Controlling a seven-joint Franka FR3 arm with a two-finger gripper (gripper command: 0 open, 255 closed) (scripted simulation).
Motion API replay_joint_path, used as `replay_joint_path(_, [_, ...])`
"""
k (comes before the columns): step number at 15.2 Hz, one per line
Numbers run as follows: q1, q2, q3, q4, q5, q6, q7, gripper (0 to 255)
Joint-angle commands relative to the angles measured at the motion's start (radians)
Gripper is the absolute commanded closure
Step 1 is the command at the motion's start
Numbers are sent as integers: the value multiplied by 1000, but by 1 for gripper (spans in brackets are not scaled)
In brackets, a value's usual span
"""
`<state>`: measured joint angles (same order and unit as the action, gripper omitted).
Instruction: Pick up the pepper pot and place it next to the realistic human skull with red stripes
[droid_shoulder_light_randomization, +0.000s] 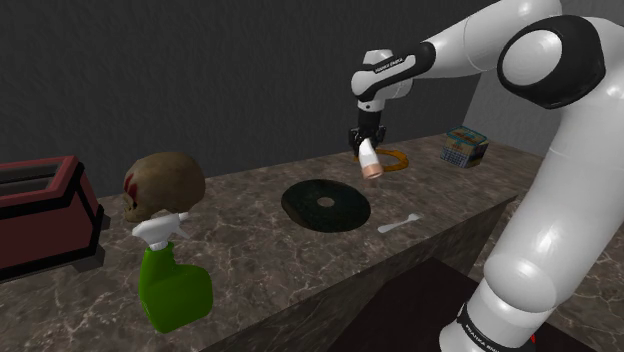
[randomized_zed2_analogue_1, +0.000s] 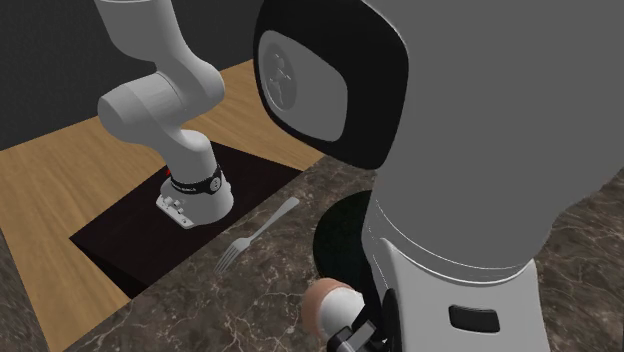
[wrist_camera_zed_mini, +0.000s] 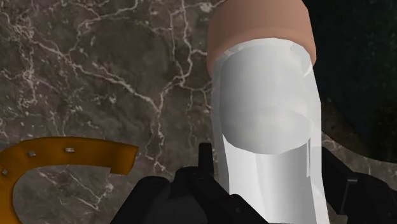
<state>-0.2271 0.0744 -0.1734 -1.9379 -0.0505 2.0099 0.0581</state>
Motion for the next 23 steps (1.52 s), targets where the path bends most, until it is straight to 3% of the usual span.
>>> replay_joint_path(1, [0,-7,0,18,-1,-25,0,255])
replay_joint_path(23, [2,-28,1,289,-1,-316,-13,255])
